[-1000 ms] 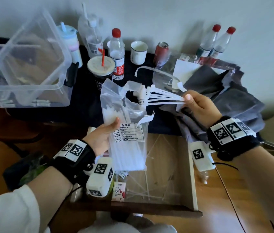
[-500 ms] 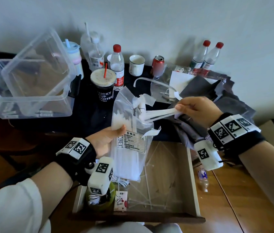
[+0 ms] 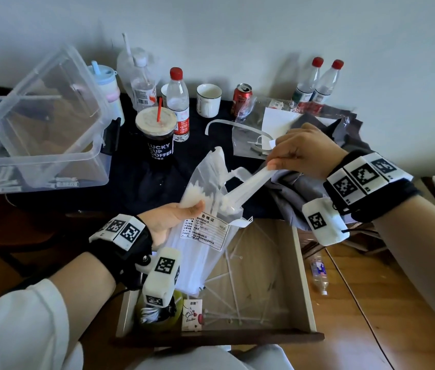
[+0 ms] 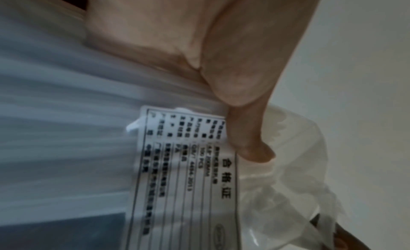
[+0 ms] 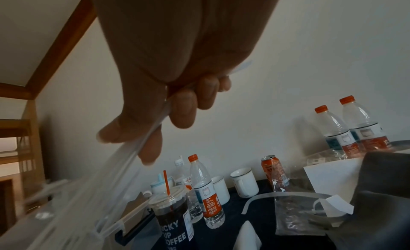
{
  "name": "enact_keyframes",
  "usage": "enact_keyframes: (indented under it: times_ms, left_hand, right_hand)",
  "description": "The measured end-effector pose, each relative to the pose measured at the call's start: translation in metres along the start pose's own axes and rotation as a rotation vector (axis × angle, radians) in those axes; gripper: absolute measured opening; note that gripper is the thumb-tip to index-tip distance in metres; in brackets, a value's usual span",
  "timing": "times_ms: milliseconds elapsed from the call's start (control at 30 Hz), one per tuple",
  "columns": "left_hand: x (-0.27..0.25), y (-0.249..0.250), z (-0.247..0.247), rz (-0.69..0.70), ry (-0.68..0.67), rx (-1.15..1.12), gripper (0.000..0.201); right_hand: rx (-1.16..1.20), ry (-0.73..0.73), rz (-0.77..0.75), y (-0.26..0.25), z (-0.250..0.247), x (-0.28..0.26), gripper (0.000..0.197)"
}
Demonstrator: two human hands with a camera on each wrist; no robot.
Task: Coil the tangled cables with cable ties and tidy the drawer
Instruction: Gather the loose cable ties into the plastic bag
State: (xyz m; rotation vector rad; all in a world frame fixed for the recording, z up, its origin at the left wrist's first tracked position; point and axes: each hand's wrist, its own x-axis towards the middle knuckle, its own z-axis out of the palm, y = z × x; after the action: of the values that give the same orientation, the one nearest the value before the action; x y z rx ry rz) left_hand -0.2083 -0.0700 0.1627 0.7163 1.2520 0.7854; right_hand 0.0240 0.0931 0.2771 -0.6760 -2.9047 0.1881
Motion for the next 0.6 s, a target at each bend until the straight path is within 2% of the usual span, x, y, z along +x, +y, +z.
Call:
enact_keyframes:
  times_ms: [100, 200, 333, 433, 533, 600]
  left_hand:
    - [0.002, 0.000, 0.004, 0.008, 0.001, 0.052, 0.105]
    - [0.001, -0.001, 0.007, 0.009, -0.012, 0.008, 0.102]
    - [0.002, 0.002, 0.006, -0.019, 0.005, 0.031, 0.093]
    - [0.003, 0.004, 0.005, -0.013, -0.024, 0.033, 0.096]
    - [0.002, 0.006, 0.003, -0.029, -0.071, 0.020, 0.085]
    - [-0.001, 0.006, 0.001, -0.050, -0.080, 0.084, 0.085]
  right_hand:
    - [-0.005, -0.066, -0.010, -0.007, 0.002, 0.005, 0.056]
    - [-0.051, -0.122, -0.016, -0.013, 0.005, 0.007, 0.040]
    - [0.141, -0.016, 0.012, -0.008, 0.000, 0.007, 0.036]
    - [0.188, -0.056, 0.065, -0.009, 0.003, 0.006, 0.038]
    - [0.174, -0.115, 0.111, -0.013, 0.007, 0.003, 0.022]
    - [0.164, -0.155, 0.116, -0.014, 0.005, 0.001, 0.014]
